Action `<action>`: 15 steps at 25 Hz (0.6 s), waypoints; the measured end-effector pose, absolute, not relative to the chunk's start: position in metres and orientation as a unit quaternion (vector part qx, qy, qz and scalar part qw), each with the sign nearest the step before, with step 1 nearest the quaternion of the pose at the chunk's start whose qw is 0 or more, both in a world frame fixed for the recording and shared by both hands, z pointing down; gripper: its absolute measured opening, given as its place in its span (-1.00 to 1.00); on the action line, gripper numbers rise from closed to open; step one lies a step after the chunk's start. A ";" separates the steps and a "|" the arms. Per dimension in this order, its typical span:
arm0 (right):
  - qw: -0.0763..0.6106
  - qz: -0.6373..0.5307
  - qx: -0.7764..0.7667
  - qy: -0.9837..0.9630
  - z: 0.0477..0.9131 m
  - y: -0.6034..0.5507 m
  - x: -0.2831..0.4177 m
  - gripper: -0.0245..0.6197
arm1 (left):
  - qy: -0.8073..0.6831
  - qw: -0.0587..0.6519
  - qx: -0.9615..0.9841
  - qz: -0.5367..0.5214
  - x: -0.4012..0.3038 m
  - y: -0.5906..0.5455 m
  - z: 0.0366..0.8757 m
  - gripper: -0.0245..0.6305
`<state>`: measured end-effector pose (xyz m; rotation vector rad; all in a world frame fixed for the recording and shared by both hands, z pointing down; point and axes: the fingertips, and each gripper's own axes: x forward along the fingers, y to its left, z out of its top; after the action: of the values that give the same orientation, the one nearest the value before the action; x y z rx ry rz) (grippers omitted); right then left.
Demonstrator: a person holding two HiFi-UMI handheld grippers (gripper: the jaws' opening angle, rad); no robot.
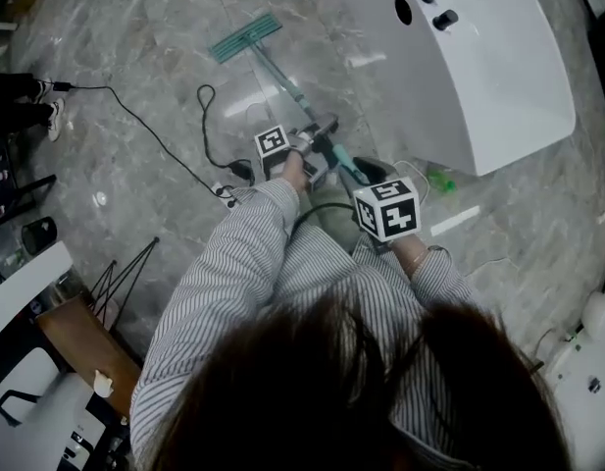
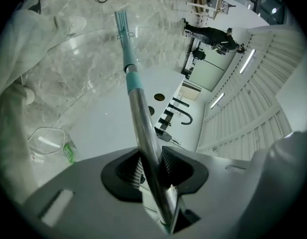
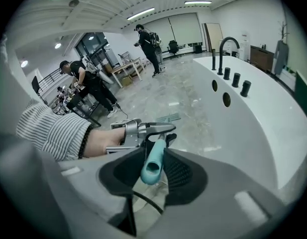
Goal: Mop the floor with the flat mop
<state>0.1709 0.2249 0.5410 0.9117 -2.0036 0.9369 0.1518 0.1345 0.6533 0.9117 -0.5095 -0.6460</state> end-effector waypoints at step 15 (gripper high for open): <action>0.370 0.377 0.349 -0.774 0.487 0.268 0.215 -0.55 | -0.214 0.835 0.444 -0.245 0.200 0.194 0.622 -0.56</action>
<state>0.2148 0.2683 0.4869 0.8949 -1.9855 0.9666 0.2005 0.1944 0.6217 0.9406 -0.4535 -0.5187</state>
